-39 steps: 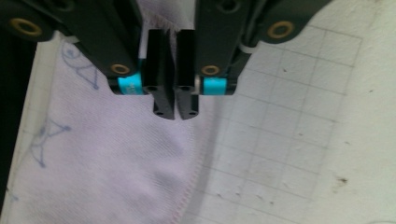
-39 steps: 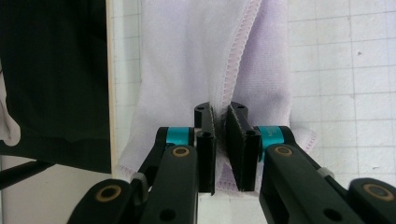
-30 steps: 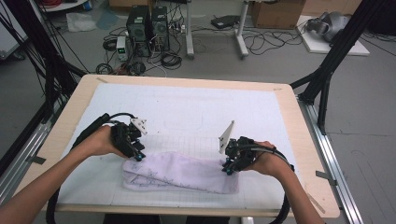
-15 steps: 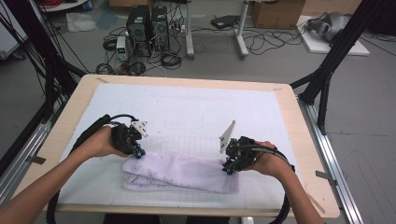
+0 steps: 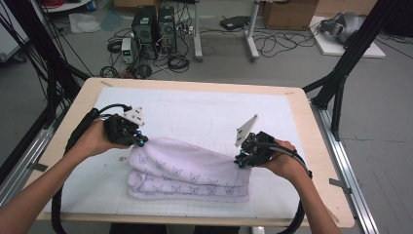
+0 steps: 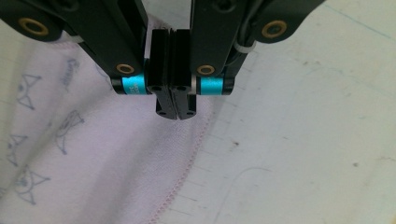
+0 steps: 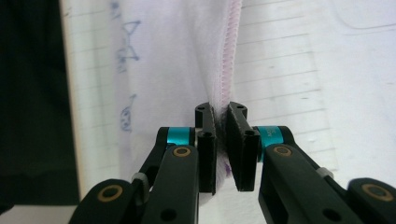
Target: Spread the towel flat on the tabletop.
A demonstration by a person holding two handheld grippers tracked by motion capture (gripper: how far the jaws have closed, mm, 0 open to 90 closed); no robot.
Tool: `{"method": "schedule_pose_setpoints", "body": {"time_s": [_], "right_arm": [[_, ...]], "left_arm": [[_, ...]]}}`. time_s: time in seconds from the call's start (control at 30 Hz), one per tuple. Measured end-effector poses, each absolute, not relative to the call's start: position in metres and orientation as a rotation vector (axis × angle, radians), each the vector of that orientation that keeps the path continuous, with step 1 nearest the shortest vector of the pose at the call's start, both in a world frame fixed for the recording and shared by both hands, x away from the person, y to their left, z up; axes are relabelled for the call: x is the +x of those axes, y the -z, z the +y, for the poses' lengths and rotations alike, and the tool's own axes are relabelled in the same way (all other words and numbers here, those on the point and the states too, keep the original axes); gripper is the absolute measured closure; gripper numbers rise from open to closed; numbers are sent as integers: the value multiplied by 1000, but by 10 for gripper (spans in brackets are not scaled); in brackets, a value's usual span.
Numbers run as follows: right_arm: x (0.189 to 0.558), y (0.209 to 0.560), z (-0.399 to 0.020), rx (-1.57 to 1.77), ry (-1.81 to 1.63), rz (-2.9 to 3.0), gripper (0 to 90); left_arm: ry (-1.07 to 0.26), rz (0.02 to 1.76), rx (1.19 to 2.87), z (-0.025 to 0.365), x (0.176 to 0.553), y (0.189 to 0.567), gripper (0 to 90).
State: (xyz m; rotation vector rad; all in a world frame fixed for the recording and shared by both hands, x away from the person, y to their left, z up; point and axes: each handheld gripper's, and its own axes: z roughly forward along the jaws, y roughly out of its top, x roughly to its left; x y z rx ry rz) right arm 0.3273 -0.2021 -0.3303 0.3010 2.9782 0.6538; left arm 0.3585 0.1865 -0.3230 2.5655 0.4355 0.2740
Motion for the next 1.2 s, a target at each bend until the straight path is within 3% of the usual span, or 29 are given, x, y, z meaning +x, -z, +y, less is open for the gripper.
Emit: {"method": "schedule_pose_setpoints", "body": {"time_s": [0.47,0.63,0.67,0.7,0.73,0.77,0.9,1.0,1.2], "right_arm": [[374,321,-197,474,-691,2748,831],[398,314,-195,575,-668,2556,833],[403,312,-194,610,-657,2459,805],[407,311,-194,653,-670,2378,691],[412,311,-193,690,-683,2322,565],[415,312,-193,712,-682,2320,585],[413,317,-198,655,-651,2432,568],[407,321,-205,654,-706,2496,544],[392,339,-197,512,-701,2714,538]], "left_arm": [[-448,551,2481,194,387,318,886],[-596,637,2366,194,424,302,886],[-640,649,2334,193,432,300,885],[-654,661,2322,192,439,301,874],[-636,696,2333,191,445,302,798],[-609,712,2350,191,449,305,707],[-540,634,2409,189,442,317,598],[-472,622,2450,188,433,326,545],[-339,522,2541,180,410,348,536]]}}
